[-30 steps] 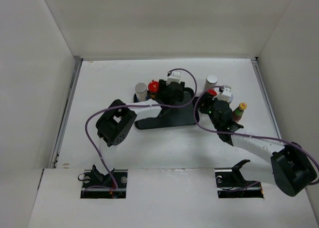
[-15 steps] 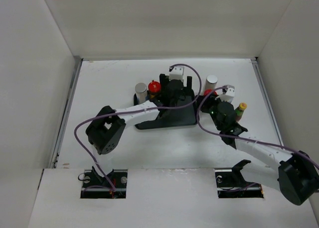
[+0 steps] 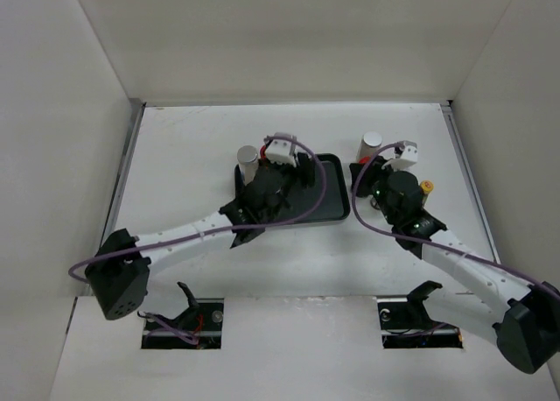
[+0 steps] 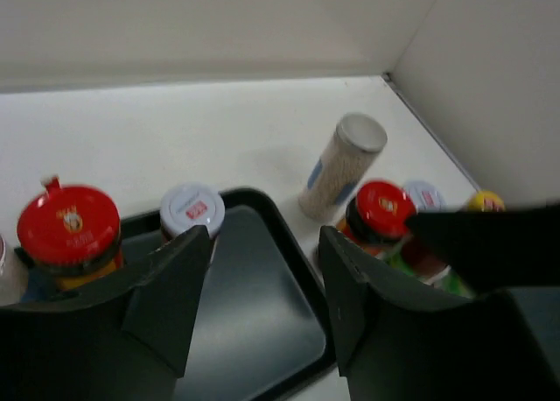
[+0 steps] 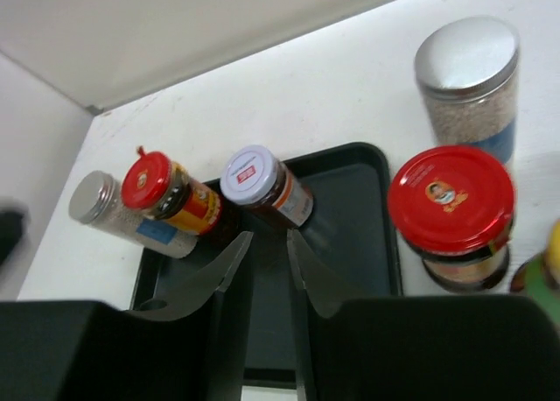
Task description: Organize the condiment bottles
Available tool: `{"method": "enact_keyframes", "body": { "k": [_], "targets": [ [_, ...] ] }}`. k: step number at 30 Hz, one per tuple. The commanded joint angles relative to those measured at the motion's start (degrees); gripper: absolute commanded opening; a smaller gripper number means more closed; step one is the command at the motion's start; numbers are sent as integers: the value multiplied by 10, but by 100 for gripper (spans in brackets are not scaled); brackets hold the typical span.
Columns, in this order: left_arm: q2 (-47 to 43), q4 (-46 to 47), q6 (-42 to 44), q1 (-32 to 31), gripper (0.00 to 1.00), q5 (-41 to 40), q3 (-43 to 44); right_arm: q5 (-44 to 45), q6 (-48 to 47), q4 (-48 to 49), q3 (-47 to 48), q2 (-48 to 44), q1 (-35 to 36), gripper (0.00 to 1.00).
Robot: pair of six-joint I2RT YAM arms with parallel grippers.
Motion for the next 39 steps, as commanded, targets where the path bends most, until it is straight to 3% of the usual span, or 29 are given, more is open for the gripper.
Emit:
{"method": "enact_keyframes", "body": {
  "k": [1,7,13,17,20,25,31,35,39],
  "targets": [
    [-79,19,-20,-30,50,16,-97,30,-35,-88,64,1,-23,33],
    [-187,39,-95,-10,49,-5,-258,83,-81,-190,142,43,-49,55],
    [-270,71,-147,58,52,-11,-373,151,-114,-266,205,58,-61,66],
    [-328,87,-120,94,57,-12,-422,224,-123,-311,195,29,-72,72],
    [-358,93,-147,114,59,-10,-444,237,-109,-336,178,10,-70,74],
    [-354,95,-173,130,64,0,-456,236,-80,-351,155,13,-72,74],
    [-362,94,-179,132,66,6,-461,207,-72,-303,134,34,-72,71],
    [-359,96,-181,133,68,11,-462,194,-79,-264,122,48,-77,61],
    [-357,100,-182,136,77,11,-463,181,-85,-241,115,60,-84,51]
  ]
}}
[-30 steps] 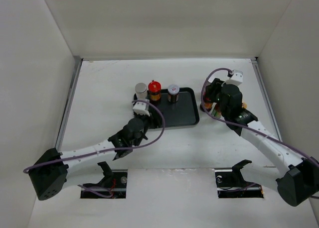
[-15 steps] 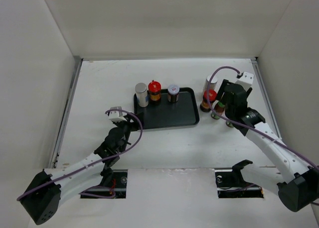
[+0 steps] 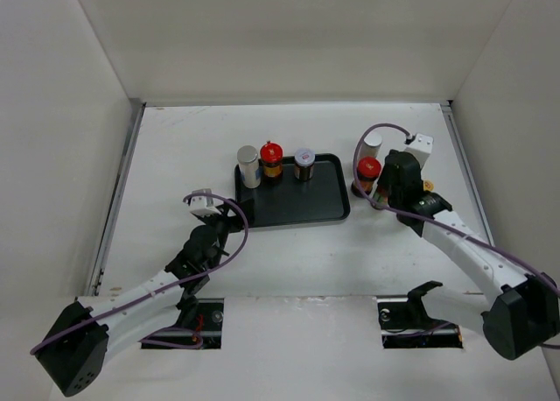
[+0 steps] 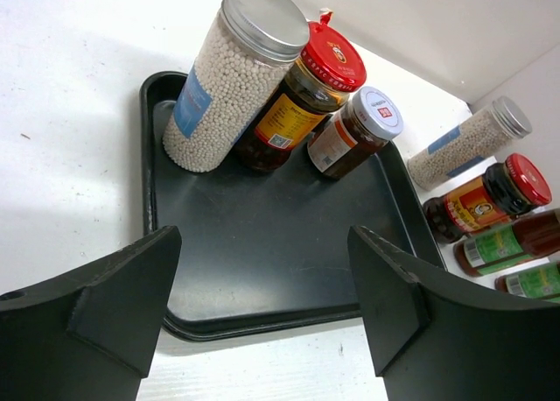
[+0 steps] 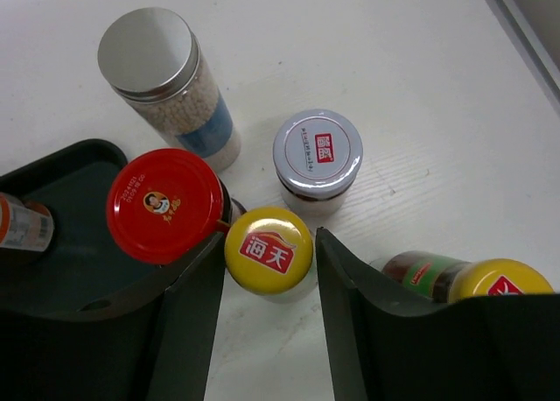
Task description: Organize the condiment bottles
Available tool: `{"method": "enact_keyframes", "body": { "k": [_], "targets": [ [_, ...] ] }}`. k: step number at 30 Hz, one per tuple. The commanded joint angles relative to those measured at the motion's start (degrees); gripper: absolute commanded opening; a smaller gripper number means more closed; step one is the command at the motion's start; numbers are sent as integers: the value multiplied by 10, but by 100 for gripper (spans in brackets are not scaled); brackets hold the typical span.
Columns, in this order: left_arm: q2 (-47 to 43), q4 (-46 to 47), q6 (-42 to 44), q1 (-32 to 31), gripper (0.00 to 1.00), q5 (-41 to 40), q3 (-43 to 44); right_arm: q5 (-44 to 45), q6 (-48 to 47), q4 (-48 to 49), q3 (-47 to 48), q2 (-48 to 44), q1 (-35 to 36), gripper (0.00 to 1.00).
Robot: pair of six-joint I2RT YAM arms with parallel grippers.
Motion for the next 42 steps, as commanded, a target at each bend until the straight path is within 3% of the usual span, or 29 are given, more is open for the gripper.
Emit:
{"method": "enact_keyframes", "body": {
  "k": [1,4,7,12,17,25,28,36,42],
  "targets": [
    [-5,36,-8,5,78,7,-3,-11,0,58,-7,3,-11,46],
    [-6,36,-8,7,81,6,-5,6,-1,67,-19,-11,-8,31],
    [-4,36,-9,10,81,5,-5,24,-3,67,-32,-50,-6,24],
    [-2,36,-11,11,81,5,-5,31,18,-12,-16,-114,31,20],
    [-8,36,-12,14,82,1,-7,32,25,-63,41,-118,88,20],
    [-16,36,-15,31,93,-1,-13,18,-5,-16,149,-28,166,20],
    [-22,34,-17,33,100,-2,-15,-14,-25,32,176,19,166,20],
    [-39,31,-16,42,100,-15,-24,-69,-66,153,240,174,121,20],
    [-37,31,-14,42,100,-14,-24,-92,-70,185,285,248,104,21]
  ]
}}
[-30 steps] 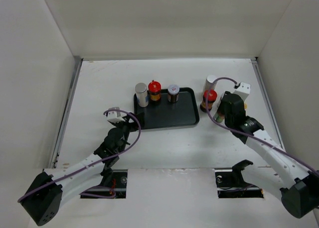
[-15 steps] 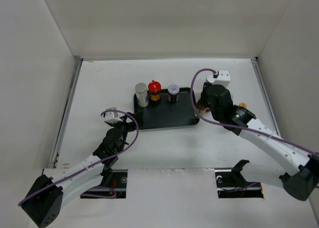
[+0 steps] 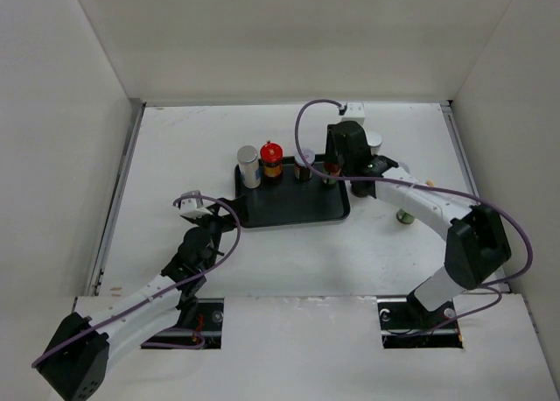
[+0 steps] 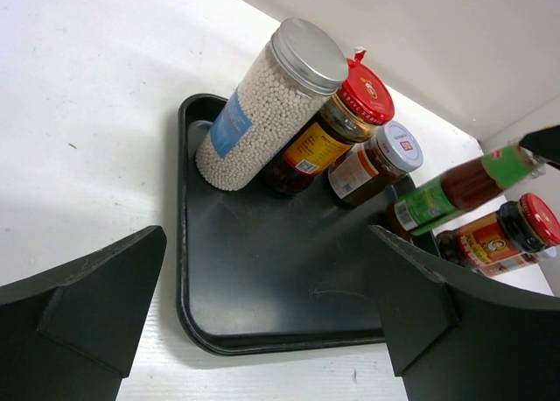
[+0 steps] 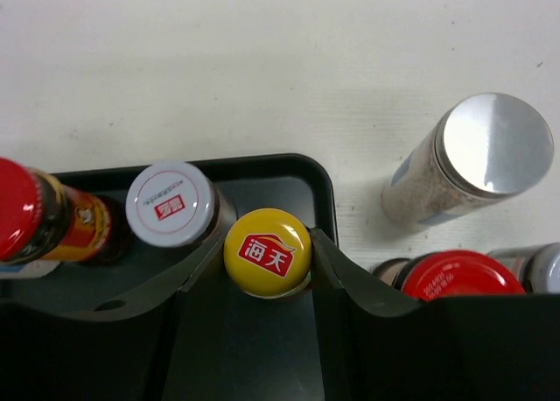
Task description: Organize the condiment bottles
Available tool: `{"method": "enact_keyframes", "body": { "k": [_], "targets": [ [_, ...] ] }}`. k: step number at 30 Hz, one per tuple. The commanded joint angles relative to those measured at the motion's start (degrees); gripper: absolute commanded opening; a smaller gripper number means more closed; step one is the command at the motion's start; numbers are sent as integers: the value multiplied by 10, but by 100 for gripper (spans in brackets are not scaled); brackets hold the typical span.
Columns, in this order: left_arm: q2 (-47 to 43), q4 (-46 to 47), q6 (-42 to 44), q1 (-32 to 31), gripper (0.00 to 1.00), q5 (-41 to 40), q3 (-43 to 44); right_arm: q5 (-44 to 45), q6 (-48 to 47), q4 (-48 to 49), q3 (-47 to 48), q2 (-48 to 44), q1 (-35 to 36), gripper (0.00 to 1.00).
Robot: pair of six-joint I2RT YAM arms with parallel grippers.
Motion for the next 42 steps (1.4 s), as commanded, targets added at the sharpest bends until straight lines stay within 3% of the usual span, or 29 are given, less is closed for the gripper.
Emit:
{"method": "enact_keyframes", "body": {
  "k": [1,9,11,17,22,23,25,27,28,30,32,34,35,42],
  "targets": [
    [0,27,-3,3,100,-3,-1,-2,-13,124,70,6,-6,21],
    [6,30,-3,3,100,-1,-1,8,-18,156,71,53,-12,24],
    [8,32,0,-3,100,1,1,12,-20,160,65,58,-11,33],
    [6,34,3,-11,100,1,2,13,-21,158,43,37,-9,73],
    [15,37,10,-9,88,8,5,-10,-7,162,-8,-49,-20,84],
    [15,37,10,-9,84,8,5,-15,-3,162,-18,-66,-27,84],
    [17,37,9,-9,77,7,5,-25,5,158,-46,-106,-52,69],
    [18,37,9,-8,75,8,5,-29,16,147,-68,-129,-88,44],
    [15,37,9,-7,75,8,5,-30,24,131,-72,-132,-106,38],
    [11,37,8,-6,75,5,2,-35,26,88,-60,-118,-131,38],
    [10,37,6,-4,77,2,0,-35,18,54,-37,-86,-149,49],
    [11,37,5,-3,81,2,-1,-29,2,47,-21,-57,-156,74],
    [10,36,5,-2,81,2,-1,-28,-5,47,-14,-45,-160,79],
    [10,36,2,1,84,-1,-4,-35,-28,22,43,36,-173,90]
  ]
}}
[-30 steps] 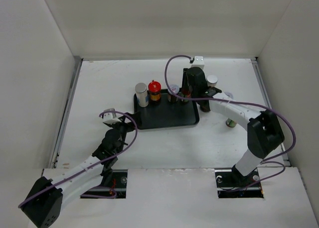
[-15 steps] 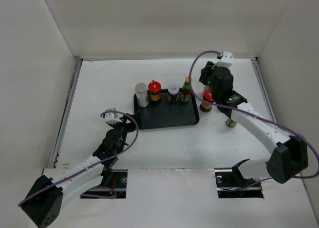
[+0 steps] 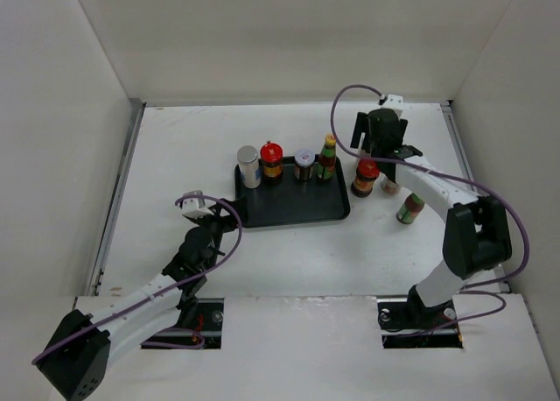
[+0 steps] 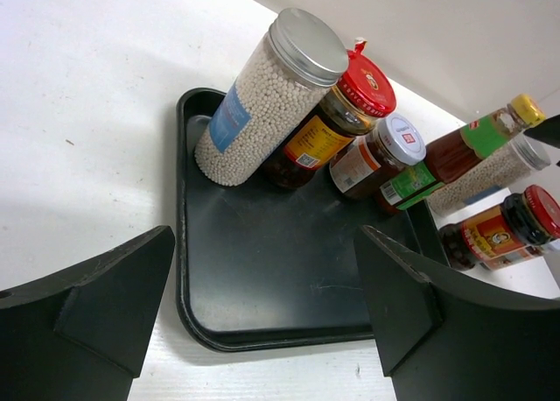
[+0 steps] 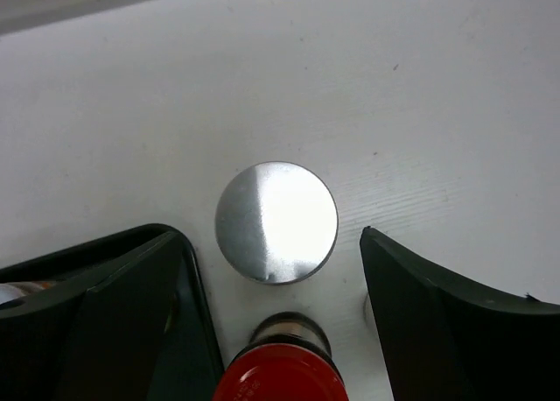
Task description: Organize the condiment bottles
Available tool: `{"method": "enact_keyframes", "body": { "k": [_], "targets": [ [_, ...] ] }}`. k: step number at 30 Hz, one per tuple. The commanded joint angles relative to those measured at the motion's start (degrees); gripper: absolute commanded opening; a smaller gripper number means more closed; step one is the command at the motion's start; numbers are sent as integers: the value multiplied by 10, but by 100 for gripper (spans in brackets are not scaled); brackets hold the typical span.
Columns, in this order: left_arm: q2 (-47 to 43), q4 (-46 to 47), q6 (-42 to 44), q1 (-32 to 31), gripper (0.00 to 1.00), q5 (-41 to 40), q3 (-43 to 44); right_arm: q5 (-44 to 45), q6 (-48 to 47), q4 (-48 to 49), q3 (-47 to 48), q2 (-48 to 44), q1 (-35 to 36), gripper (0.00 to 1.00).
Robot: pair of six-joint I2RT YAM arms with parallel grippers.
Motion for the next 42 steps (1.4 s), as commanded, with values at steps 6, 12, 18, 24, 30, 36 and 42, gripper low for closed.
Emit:
{"method": "enact_keyframes", "body": {
  "k": [6,12,18,24,30,36,42],
  "targets": [
    [-3,32,-2,6,84,-5,-5,-7,-8,9,75,63,-17,77],
    [1,32,-2,9,83,-5,-5,-6,-6,0,93,86,-15,66],
    [8,33,-3,10,83,-5,-4,-12,11,-27,83,85,-17,81],
    [-5,32,1,10,83,-9,-6,-16,20,-12,74,72,-17,54],
    [-14,33,-3,16,89,-17,-11,30,18,63,43,-57,-15,40],
    [-50,33,-12,19,100,-47,-28,60,-27,91,13,-217,44,42],
    [-40,33,-26,25,100,-61,-33,67,-41,70,-3,-292,170,42]
  ]
}}
